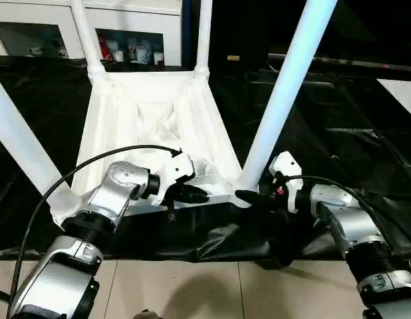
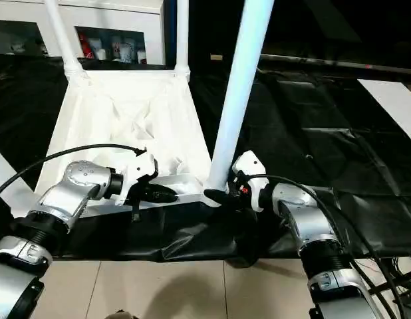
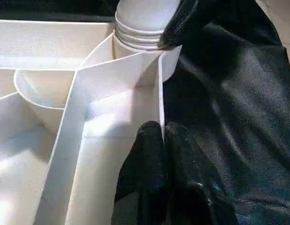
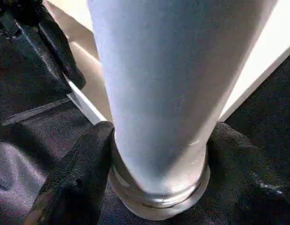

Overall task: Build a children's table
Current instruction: Rotate leg to tighten

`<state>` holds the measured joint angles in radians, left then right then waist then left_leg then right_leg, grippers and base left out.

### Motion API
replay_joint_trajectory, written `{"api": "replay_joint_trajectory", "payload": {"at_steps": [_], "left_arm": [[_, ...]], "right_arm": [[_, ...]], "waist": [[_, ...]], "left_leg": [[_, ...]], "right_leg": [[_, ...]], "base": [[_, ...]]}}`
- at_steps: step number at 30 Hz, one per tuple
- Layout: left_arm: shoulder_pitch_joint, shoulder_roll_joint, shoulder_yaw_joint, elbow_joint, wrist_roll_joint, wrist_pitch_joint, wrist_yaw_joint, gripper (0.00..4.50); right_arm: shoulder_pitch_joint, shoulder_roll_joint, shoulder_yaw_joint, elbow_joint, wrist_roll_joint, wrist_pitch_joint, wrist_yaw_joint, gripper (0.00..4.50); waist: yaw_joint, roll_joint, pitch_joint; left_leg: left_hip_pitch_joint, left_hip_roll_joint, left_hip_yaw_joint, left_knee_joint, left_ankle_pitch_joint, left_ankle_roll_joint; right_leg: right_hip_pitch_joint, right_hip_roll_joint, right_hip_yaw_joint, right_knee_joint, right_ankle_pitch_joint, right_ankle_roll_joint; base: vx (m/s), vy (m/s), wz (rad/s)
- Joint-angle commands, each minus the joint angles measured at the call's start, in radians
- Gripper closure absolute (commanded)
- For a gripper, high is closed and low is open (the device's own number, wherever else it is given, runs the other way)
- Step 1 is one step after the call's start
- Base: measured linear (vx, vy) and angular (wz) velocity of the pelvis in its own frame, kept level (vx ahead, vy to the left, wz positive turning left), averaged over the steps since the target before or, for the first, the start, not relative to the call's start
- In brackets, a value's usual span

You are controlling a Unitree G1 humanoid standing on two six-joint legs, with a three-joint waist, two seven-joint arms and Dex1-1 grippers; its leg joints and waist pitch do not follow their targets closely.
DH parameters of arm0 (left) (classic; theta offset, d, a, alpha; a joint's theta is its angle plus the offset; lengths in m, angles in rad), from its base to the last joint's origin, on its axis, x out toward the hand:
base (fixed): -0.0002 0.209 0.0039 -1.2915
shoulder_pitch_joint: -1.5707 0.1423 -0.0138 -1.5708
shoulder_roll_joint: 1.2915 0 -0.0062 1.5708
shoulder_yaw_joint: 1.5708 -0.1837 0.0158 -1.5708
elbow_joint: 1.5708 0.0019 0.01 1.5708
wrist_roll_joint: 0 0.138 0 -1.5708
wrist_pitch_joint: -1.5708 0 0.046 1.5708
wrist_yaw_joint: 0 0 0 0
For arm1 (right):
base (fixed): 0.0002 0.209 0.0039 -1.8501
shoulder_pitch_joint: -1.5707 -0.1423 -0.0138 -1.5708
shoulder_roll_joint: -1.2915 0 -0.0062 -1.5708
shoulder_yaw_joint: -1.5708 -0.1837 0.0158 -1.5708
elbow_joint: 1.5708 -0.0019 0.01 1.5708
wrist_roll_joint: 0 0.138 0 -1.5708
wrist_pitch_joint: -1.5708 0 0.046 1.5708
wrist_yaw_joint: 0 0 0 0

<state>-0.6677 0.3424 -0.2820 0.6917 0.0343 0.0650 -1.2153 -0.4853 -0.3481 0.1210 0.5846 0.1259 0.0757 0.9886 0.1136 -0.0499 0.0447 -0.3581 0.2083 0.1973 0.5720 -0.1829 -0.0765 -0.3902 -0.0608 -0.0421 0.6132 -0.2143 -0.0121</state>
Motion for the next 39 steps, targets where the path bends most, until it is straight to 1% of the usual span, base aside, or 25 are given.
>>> {"api": "replay_joint_trajectory", "payload": {"at_steps": [1,4,6,7,8,9,10,12,13,14,15,18,21,22,23,24,25,27,31,32,34,35,36,37,39], "left_arm": [[0.025,-0.009,-0.044,0.007,0.021,0.012,-0.022,4.50],[0.024,-0.011,-0.043,0.015,0.026,0.016,-0.009,4.50],[0.011,-0.028,-0.030,0.039,0.037,0.026,0.057,4.50],[0.009,-0.032,-0.027,0.045,0.038,0.028,0.070,4.50],[-0.010,-0.059,-0.009,0.080,0.049,0.047,0.160,4.50],[-0.018,-0.069,-0.003,0.094,0.054,0.056,0.196,4.50],[-0.018,-0.070,-0.002,0.095,0.055,0.056,0.199,4.50],[-0.039,-0.110,0.008,0.136,0.069,0.078,0.300,4.50],[-0.061,-0.168,0.020,0.174,0.076,0.105,0.410,4.50],[-0.062,-0.171,0.021,0.176,0.076,0.106,0.415,4.50],[-0.081,-0.226,0.026,0.205,0.079,0.125,0.493,4.50],[-0.096,-0.279,0.015,0.228,0.087,0.129,0.536,4.50],[-0.104,-0.302,-0.006,0.248,0.101,0.114,0.540,4.50],[-0.104,-0.301,-0.014,0.250,0.106,0.110,0.528,4.50],[-0.104,-0.301,-0.014,0.250,0.106,0.110,0.528,4.50],[-0.105,-0.301,-0.017,0.256,0.111,0.107,0.525,4.50],[-0.106,-0.298,-0.018,0.259,0.113,0.105,0.524,4.50],[-0.110,-0.279,-0.012,0.276,0.119,0.098,0.526,4.50],[-0.115,-0.263,-0.008,0.291,0.126,0.092,0.518,4.50],[-0.114,-0.247,-0.010,0.289,0.126,0.083,0.495,4.50],[-0.112,-0.238,-0.011,0.287,0.125,0.078,0.480,4.50],[-0.109,-0.215,-0.014,0.286,0.127,0.045,0.451,4.50],[-0.109,-0.210,-0.013,0.287,0.126,0.040,0.446,4.50],[-0.108,-0.196,-0.014,0.287,0.125,0.009,0.423,4.50],[-0.107,-0.185,-0.015,0.287,0.122,-0.017,0.401,4.50]], "right_arm": [[-0.001,0.002,-0.001,0.013,0.010,-0.001,0.015,1.80],[0.005,0.008,-0.009,0.023,0.010,0.005,-0.006,1.83],[-0.003,0.032,-0.037,0.070,-0.005,0.001,-0.111,1.84],[-0.005,0.037,-0.041,0.078,-0.007,0.001,-0.129,1.85],[-0.015,0.064,-0.066,0.125,-0.025,-0.005,-0.249,1.85],[-0.018,0.075,-0.075,0.139,-0.031,-0.007,-0.295,1.85],[-0.018,0.076,-0.076,0.141,-0.032,-0.008,-0.298,1.85],[-0.029,0.124,-0.120,0.178,-0.032,0.024,-0.469,1.85],[-0.041,0.180,-0.159,0.205,-0.026,0.046,-0.622,1.85],[-0.042,0.183,-0.160,0.206,-0.026,0.046,-0.628,1.85],[-0.058,0.230,-0.175,0.225,-0.031,0.056,-0.741,1.85],[-0.080,0.271,-0.161,0.239,-0.046,0.049,-0.789,1.85],[-0.097,0.290,-0.132,0.251,-0.068,0.024,-0.786,1.85],[-0.101,0.294,-0.139,0.255,-0.058,0.013,-0.775,1.85],[-0.101,0.294,-0.139,0.255,-0.058,0.013,-0.775,1.50],[-0.105,0.298,-0.147,0.259,-0.050,0.006,-0.776,1.50],[-0.106,0.300,-0.153,0.258,-0.045,0.001,-0.773,1.29],[-0.112,0.297,-0.175,0.245,-0.022,-0.029,-0.755,1.07],[-0.120,0.280,-0.179,0.238,-0.024,-0.050,-0.744,0.73],[-0.112,0.243,-0.158,0.211,-0.052,-0.052,-0.730,0.63],[-0.104,0.220,-0.145,0.190,-0.067,-0.055,-0.712,0.53],[-0.058,0.177,-0.146,0.099,-0.025,-0.006,-0.594,0.53],[-0.041,0.163,-0.144,0.068,-0.011,0.009,-0.555,0.53],[0.007,0.122,-0.132,-0.013,0.017,0.038,-0.458,0.53],[0.042,0.091,-0.121,-0.065,0.030,0.048,-0.394,0.53]], "waist": [[-0.001,0.001,-0.060],[-0.001,0.000,-0.061],[-0.002,-0.001,-0.060],[-0.005,0.001,-0.055],[-0.009,0.001,-0.051],[-0.012,0.000,-0.047],[-0.012,0.000,-0.047],[-0.018,0.002,-0.045],[-0.022,0.003,-0.045],[-0.023,0.004,-0.044],[-0.024,0.005,-0.046],[-0.024,0.003,-0.049],[-0.023,0.006,-0.051],[-0.023,0.005,-0.052],[-0.022,0.005,-0.053],[-0.022,0.005,-0.054],[-0.023,0.002,-0.053],[-0.022,0.002,-0.051],[-0.026,0.002,-0.048],[-0.026,-0.002,-0.047],[-0.025,-0.002,-0.047],[-0.025,-0.001,-0.047],[-0.020,-0.005,-0.049],[-0.020,-0.004,-0.050],[-0.017,-0.004,-0.052]], "left_leg": [[0.011,0.031,-0.009,-0.050,-0.077,0.066],[0.011,0.031,-0.009,-0.049,-0.074,0.068],[0.011,0.030,-0.009,-0.049,-0.077,0.067],[0.012,0.030,-0.010,-0.053,-0.103,0.056],[0.016,0.030,-0.011,-0.057,-0.148,0.036],[0.020,0.030,-0.013,-0.061,-0.190,0.011],[0.020,0.030,-0.013,-0.061,-0.190,0.011],[0.028,0.031,-0.017,-0.066,-0.249,-0.022],[0.024,0.030,-0.019,-0.069,-0.252,-0.029],[0.026,0.030,-0.018,-0.070,-0.260,-0.034],[0.032,0.029,-0.018,-0.068,-0.272,-0.037],[0.023,0.027,-0.020,-0.070,-0.258,-0.030],[0.020,0.027,-0.018,-0.067,-0.227,-0.017],[0.019,0.027,-0.019,-0.067,-0.220,-0.014],[0.017,0.027,-0.018,-0.066,-0.209,-0.009],[0.016,0.026,-0.017,-0.065,-0.195,-0.002],[0.015,0.026,-0.017,-0.065,-0.192,0.001],[0.016,0.026,-0.017,-0.066,-0.208,0.005],[0.017,0.028,-0.018,-0.070,-0.240,-0.001],[0.017,0.028,-0.019,-0.070,-0.241,-0.001],[0.013,0.028,-0.020,-0.070,-0.228,0.001],[0.013,0.026,-0.019,-0.069,-0.229,0.006],[0.012,0.029,-0.019,-0.067,-0.215,0.021],[0.008,0.026,-0.019,-0.066,-0.188,0.040],[0.010,0.029,-0.019,-0.063,-0.164,0.054]], "right_leg": [[0.050,-0.074,0.040,-0.046,0.074,-0.251],[0.051,-0.074,0.040,-0.045,0.082,-0.254],[0.049,-0.075,0.040,-0.046,0.076,-0.255],[0.046,-0.077,0.040,-0.053,0.031,-0.253],[0.043,-0.079,0.041,-0.062,-0.049,-0.243],[0.040,-0.080,0.041,-0.071,-0.135,-0.230],[0.040,-0.080,0.041,-0.071,-0.135,-0.230],[0.034,-0.083,0.044,-0.085,-0.271,-0.196],[0.035,-0.082,0.044,-0.086,-0.288,-0.182],[0.031,-0.082,0.045,-0.088,-0.299,-0.177],[0.026,-0.081,0.045,-0.092,-0.309,-0.173],[0.032,-0.080,0.045,-0.091,-0.281,-0.157],[0.034,-0.078,0.045,-0.084,-0.195,-0.166],[0.036,-0.078,0.045,-0.083,-0.180,-0.168],[0.039,-0.079,0.045,-0.080,-0.150,-0.174],[0.040,-0.078,0.045,-0.076,-0.118,-0.182],[0.041,-0.077,0.043,-0.076,-0.111,-0.186],[0.039,-0.079,0.044,-0.079,-0.141,-0.186],[0.037,-0.081,0.044,-0.087,-0.208,-0.176],[0.036,-0.081,0.043,-0.088,-0.219,-0.172],[0.038,-0.081,0.044,-0.087,-0.220,-0.166],[0.039,-0.080,0.044,-0.088,-0.215,-0.164],[0.044,-0.081,0.046,-0.085,-0.176,-0.158],[0.050,-0.076,0.043,-0.081,-0.127,-0.162],[0.049,-0.077,0.045,-0.076,-0.065,-0.170]], "base": [[0.000,0.000,0.00],[0.000,0.000,0.00],[0.000,0.000,0.00],[0.000,0.000,0.00],[0.000,0.000,0.00],[0.000,0.000,0.00],[0.000,0.000,0.00],[0.000,0.000,0.00],[0.000,0.000,0.00],[0.000,0.000,0.00],[0.000,0.000,0.00],[0.000,0.000,0.00],[0.000,0.000,0.00],[0.000,0.000,0.00],[0.000,0.000,0.00],[0.000,0.000,0.00],[0.000,0.000,0.00],[0.000,0.000,0.00],[0.000,0.000,0.00],[0.000,0.000,0.00],[0.000,0.000,0.00],[0.000,0.000,0.00],[0.000,0.000,0.00],[0.000,0.000,0.00],[0.000,0.000,0.00]]}}
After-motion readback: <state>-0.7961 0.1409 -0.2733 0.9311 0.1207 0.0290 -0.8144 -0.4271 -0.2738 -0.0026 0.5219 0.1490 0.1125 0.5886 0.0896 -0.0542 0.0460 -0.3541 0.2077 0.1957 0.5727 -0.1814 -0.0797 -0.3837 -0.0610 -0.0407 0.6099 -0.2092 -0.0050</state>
